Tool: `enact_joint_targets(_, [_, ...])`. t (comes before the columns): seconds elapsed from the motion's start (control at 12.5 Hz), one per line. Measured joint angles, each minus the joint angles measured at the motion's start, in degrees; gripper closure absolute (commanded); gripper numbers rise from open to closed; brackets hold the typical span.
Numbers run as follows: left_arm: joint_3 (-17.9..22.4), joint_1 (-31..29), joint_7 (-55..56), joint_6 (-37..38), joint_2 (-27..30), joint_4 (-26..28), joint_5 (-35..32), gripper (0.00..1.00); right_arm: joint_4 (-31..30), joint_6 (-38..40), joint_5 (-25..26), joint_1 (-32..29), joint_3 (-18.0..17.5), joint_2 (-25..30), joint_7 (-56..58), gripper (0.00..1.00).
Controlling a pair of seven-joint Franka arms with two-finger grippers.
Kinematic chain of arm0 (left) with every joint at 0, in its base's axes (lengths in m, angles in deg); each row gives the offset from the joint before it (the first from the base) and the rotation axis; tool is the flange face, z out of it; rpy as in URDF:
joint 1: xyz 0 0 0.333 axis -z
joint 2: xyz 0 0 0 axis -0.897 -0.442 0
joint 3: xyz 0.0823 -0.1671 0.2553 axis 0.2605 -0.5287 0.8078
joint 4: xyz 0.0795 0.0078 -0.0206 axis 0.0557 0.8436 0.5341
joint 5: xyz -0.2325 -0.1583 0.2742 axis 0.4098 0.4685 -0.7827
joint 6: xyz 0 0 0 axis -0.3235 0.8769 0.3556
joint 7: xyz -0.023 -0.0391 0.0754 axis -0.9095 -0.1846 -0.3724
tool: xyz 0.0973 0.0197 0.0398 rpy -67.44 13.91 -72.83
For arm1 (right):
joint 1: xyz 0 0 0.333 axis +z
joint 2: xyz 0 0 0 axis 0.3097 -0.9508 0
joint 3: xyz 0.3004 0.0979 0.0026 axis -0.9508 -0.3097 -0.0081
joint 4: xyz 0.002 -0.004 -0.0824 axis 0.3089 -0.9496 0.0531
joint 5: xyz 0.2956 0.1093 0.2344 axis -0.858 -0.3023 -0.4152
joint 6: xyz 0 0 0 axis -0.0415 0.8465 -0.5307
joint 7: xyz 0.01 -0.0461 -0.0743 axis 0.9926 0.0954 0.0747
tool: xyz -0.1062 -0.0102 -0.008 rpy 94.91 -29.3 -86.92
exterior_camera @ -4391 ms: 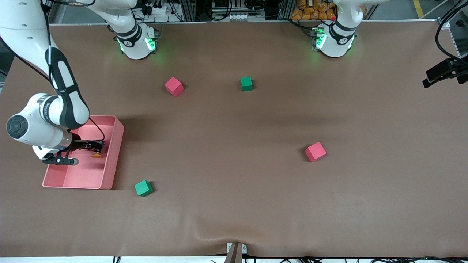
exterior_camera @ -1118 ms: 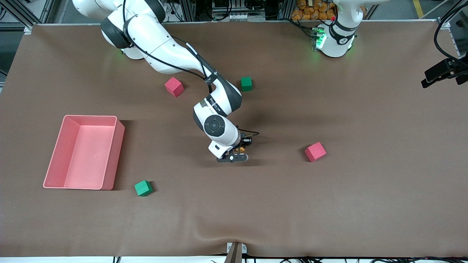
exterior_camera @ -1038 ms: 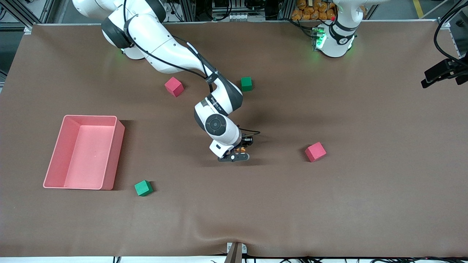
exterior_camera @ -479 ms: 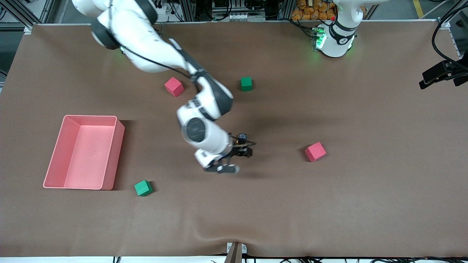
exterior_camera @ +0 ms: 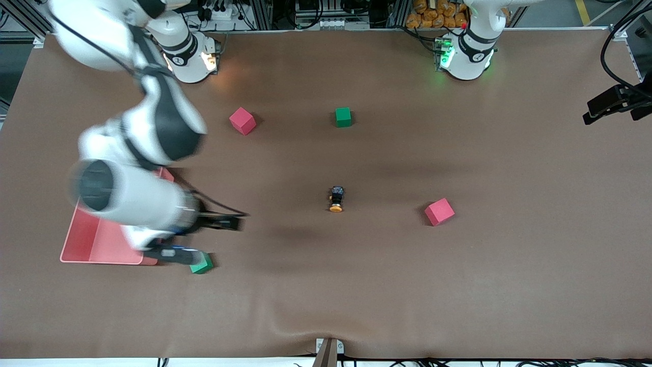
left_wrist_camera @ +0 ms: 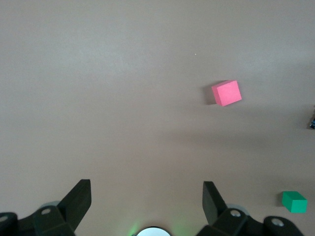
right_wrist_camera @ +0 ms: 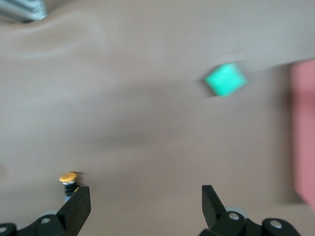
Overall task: Place and upright button with both arms
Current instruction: 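Withdraw the right gripper while the left gripper reaches toward the button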
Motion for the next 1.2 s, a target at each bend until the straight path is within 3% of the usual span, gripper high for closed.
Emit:
enact_joint_targets(0.32, [-0.08, 4.92, 0.57, -0.47, -3.26, 0.18, 0.12, 0.0, 0.19, 11.73, 0.49, -8.88, 1.45, 9.89, 2.75, 0.0])
enact_joint_targets(0.56, [-0.19, 10.75, 4.86, -1.9, -7.23, 0.23, 0.15, 0.0, -0.92, 16.53, 0.5, -9.29, 8.07, 17.5, 10.25, 0.0])
enact_joint_targets(0.72, [-0.26, 15.91, 10.21, -3.97, -10.32, 0.33, 0.15, 0.0, -7.42, 14.93, 0.5, -9.14, 11.44, 23.5, 11.45, 0.0])
enact_joint_targets(1.04, [-0.37, 26.99, 22.4, -9.86, -19.16, 0.32, 0.15, 0.0, -30.98, 3.52, 0.52, -9.03, 16.72, 38.28, 16.6, 0.0])
enact_joint_targets(1.2, [-0.42, 31.56, 26.81, -13.83, -24.34, -0.97, 0.15, 0.0, -35.22, 1.6, 0.52, -9.0, 17.93, 40.73, 18.91, 0.0])
